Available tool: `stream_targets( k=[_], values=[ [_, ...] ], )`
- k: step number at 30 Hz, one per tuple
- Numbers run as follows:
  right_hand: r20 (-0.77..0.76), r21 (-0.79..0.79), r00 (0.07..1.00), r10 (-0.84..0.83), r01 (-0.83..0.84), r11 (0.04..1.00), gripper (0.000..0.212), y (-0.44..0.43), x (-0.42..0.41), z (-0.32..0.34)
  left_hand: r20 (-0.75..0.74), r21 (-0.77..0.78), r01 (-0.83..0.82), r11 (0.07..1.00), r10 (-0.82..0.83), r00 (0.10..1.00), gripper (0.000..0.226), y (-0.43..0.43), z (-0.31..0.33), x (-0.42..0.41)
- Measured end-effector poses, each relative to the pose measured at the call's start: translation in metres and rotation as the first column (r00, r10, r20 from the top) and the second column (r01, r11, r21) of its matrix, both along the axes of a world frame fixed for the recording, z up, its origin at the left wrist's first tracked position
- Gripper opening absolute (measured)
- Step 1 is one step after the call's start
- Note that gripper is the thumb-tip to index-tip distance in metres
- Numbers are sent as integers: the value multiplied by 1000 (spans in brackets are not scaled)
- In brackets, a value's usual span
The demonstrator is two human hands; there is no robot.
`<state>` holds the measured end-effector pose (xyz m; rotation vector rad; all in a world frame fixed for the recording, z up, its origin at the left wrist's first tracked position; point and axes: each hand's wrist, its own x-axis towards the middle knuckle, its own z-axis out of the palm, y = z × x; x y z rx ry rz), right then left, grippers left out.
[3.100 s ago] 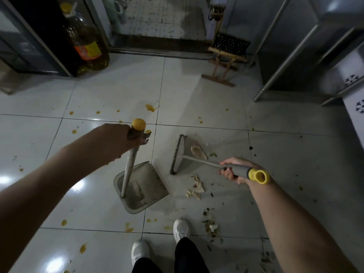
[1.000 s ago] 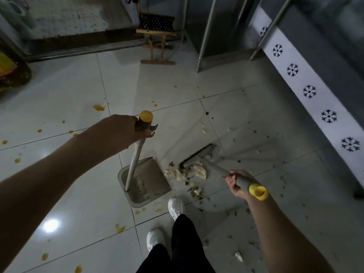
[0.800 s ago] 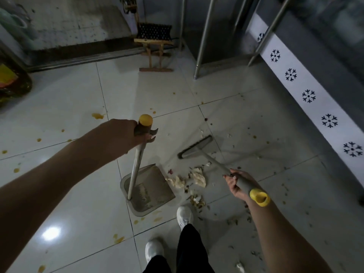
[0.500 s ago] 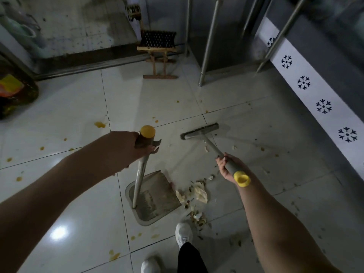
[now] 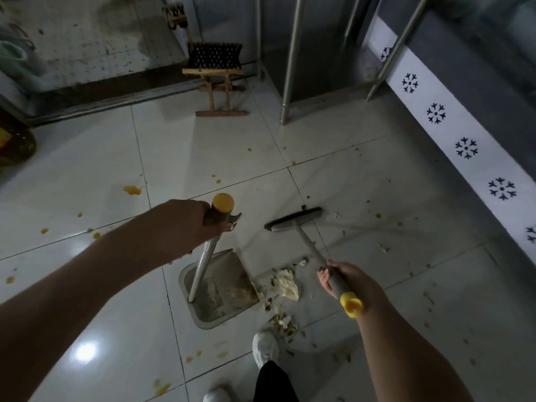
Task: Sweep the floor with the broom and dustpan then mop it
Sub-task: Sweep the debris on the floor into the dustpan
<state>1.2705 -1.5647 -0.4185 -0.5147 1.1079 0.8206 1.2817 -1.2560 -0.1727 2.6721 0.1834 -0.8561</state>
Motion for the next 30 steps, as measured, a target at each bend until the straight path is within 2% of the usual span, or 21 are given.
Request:
stream_targets(
  k=[5, 8, 12, 17, 20, 24, 27, 30],
  values=[
    [-97, -2, 994, 43, -44, 999, 33, -29, -58, 22, 17, -28, 52, 998, -51, 999, 32, -4, 0, -18],
    [-123, -76, 982, 142, -152, 985, 32, -29, -83, 38, 15, -56, 67, 996, -67, 998, 31, -1, 2, -31],
    [-145, -185, 941, 306, -330, 926, 30, -29, -84, 56, 25, -66, 69, 995, -67, 997, 33, 6, 9, -43],
    [-136, -151, 909, 393, -411, 899, 38, -18, -70, 51, 5, -44, 33, 998, -33, 999, 34, 14, 13, -43],
    [-70, -187, 883, 465, -469, 863, 28, 0, -44, 43, 3, -54, -8, 998, 8, 1000, 33, 19, 12, -36],
    [143, -323, 825, 547, -484, 814, 15, 36, 0, 33, -47, -98, -100, 990, 96, 994, 29, 27, 8, -23],
    [90, -167, 834, 544, -526, 834, 20, 75, 34, 31, -79, -99, -144, 985, 136, 988, 29, 31, 3, -17],
    [65, -122, 812, 580, -570, 812, 23, 113, 53, 27, -79, -93, -167, 981, 160, 984, 28, 37, -1, -13]
  ],
)
